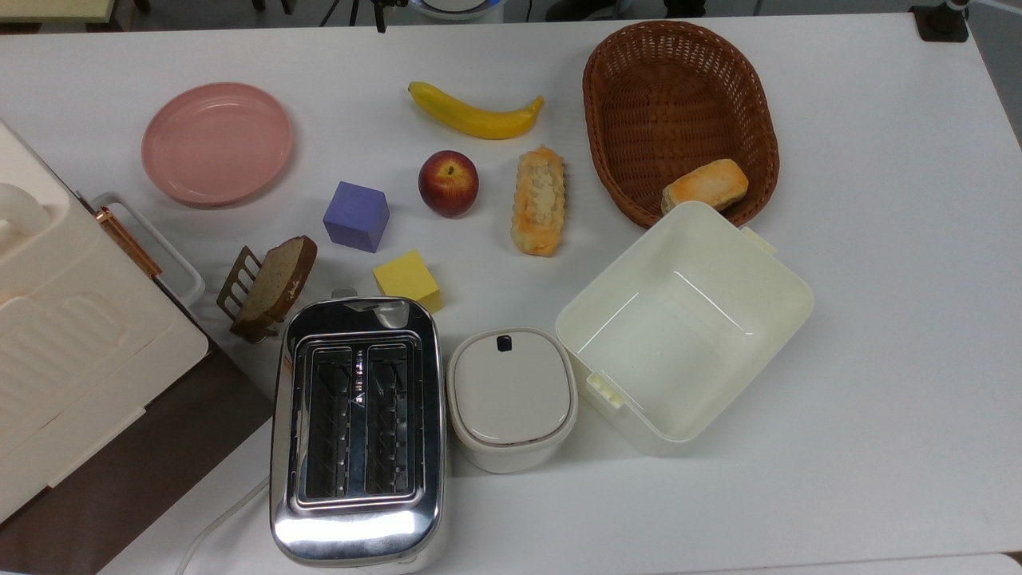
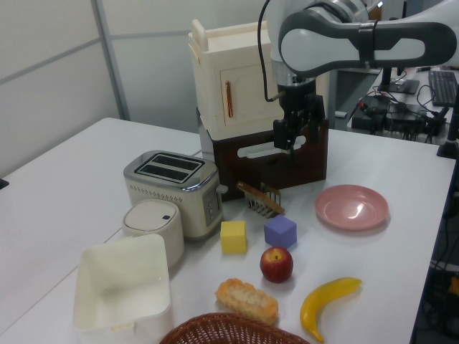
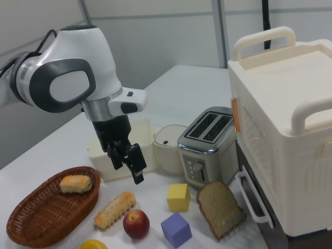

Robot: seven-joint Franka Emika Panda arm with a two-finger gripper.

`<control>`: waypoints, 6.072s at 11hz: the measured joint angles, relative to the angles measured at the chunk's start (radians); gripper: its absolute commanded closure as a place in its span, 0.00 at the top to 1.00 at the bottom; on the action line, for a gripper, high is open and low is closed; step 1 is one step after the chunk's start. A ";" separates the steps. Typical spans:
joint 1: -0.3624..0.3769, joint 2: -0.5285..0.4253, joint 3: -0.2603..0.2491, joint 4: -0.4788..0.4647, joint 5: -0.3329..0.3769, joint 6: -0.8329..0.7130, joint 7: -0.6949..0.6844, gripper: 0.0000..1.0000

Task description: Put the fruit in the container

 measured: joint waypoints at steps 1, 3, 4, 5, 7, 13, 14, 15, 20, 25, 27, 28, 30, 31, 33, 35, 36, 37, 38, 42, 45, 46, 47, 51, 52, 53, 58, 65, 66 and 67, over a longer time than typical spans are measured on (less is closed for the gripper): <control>0.000 0.000 0.000 0.000 0.000 -0.001 -0.001 1.00; -0.003 0.000 -0.001 0.000 0.029 -0.001 -0.046 1.00; -0.003 0.000 -0.002 0.000 0.030 -0.001 -0.048 1.00; -0.003 0.000 -0.002 0.000 0.030 -0.001 -0.048 1.00; -0.003 0.000 -0.002 0.000 0.030 -0.001 -0.039 1.00; -0.003 0.004 0.000 0.000 0.030 -0.006 -0.049 1.00; -0.003 0.005 0.003 0.000 0.031 -0.013 -0.070 1.00; -0.007 0.005 0.007 0.000 0.031 -0.019 -0.091 1.00; -0.029 0.027 0.017 0.003 0.031 -0.077 -0.141 1.00; 0.022 0.019 0.040 -0.019 -0.013 -0.088 -0.154 1.00; 0.045 0.005 0.048 -0.040 -0.032 -0.088 -0.098 1.00; 0.030 0.000 0.061 -0.043 -0.031 -0.088 -0.074 1.00; -0.026 -0.004 0.127 -0.044 -0.030 -0.088 -0.056 1.00; -0.043 -0.004 0.166 -0.044 -0.030 -0.088 -0.035 1.00; -0.043 -0.012 0.212 -0.055 -0.030 -0.072 0.024 1.00; -0.033 -0.062 0.226 -0.117 -0.030 -0.052 0.032 1.00; -0.020 -0.093 0.227 -0.152 -0.030 -0.051 0.032 1.00; -0.008 -0.116 0.228 -0.180 -0.030 -0.051 0.033 1.00; 0.007 -0.132 0.228 -0.201 -0.030 -0.051 0.033 1.00; 0.232 -0.187 0.078 -0.239 -0.031 -0.125 0.036 1.00; 0.344 -0.224 -0.025 -0.247 -0.036 -0.149 0.037 1.00; 0.353 -0.224 -0.026 -0.256 -0.044 -0.149 0.037 1.00; 0.373 -0.224 -0.041 -0.266 -0.056 -0.149 0.038 1.00; 0.600 -0.224 -0.274 -0.281 -0.081 -0.147 0.155 1.00; 0.623 -0.224 -0.310 -0.283 -0.081 -0.135 0.228 1.00; 0.642 -0.224 -0.334 -0.288 -0.084 -0.129 0.293 1.00; 0.717 -0.236 -0.360 -0.368 -0.171 -0.107 0.364 1.00; 0.734 -0.236 -0.365 -0.453 -0.230 -0.064 -0.277 1.00; 0.735 -0.233 -0.367 -0.492 -0.253 -0.008 -0.328 1.00; 0.740 -0.225 -0.368 -0.533 -0.276 0.052 -0.348 1.00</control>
